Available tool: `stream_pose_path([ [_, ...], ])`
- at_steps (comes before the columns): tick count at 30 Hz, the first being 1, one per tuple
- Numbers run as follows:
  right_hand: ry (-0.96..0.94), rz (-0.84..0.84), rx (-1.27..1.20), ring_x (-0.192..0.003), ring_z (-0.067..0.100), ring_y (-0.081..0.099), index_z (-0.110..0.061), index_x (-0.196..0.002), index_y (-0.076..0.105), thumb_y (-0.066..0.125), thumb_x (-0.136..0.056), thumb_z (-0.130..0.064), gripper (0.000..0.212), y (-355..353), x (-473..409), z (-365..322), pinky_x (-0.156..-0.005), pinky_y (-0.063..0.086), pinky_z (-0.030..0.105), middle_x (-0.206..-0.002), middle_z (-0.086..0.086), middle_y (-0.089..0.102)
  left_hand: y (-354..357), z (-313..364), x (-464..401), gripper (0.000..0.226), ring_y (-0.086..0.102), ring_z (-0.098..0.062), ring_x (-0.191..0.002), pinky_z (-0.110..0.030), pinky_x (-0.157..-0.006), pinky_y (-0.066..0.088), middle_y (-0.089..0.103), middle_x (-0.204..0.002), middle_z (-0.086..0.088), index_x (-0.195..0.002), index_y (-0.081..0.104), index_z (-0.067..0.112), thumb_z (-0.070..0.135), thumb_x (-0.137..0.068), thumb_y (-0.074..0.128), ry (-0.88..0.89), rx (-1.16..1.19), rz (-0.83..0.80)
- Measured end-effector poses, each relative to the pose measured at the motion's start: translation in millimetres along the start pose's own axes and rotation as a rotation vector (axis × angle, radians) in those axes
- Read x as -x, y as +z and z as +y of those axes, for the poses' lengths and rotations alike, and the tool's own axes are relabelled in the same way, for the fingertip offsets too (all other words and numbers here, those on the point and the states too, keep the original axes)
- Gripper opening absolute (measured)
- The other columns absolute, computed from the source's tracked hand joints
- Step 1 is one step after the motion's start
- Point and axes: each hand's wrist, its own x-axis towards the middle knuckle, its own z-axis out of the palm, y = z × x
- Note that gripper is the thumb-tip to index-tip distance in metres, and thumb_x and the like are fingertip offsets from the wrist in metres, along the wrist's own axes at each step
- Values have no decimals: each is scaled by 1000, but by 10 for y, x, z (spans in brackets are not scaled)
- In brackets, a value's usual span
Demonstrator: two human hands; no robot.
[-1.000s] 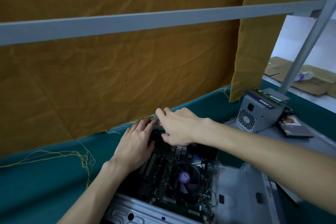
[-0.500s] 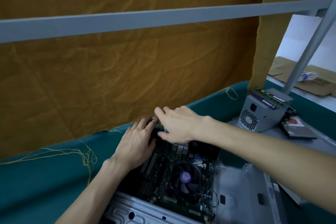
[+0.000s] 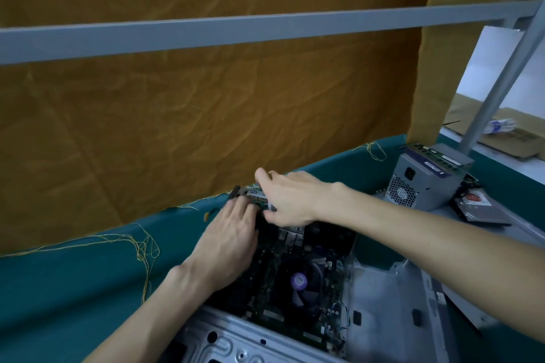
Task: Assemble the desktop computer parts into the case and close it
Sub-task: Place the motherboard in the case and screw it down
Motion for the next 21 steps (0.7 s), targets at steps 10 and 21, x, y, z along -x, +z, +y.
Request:
stream_pose_path([
  [10, -49, -7, -1, -69, 32, 53, -8, -130, 31, 51, -103, -30, 41, -13, 36, 34, -60, 37, 39, -79, 5, 45, 169, 248, -259, 66, 35, -39, -144, -50, -115, 38, 29, -159, -16, -160, 26, 20, 1, -99, 42, -157, -53, -853],
  [21, 2, -105, 6, -76, 30, 55, -5, -125, 40, 55, -102, -40, 44, -98, -65, -2, -61, 35, 37, -77, 0, 45, 419, 178, -306, 74, 1, -42, -155, -52, -125, 12, 0, -168, -17, -162, 13, 36, 6, -102, 42, -228, -119, -854],
])
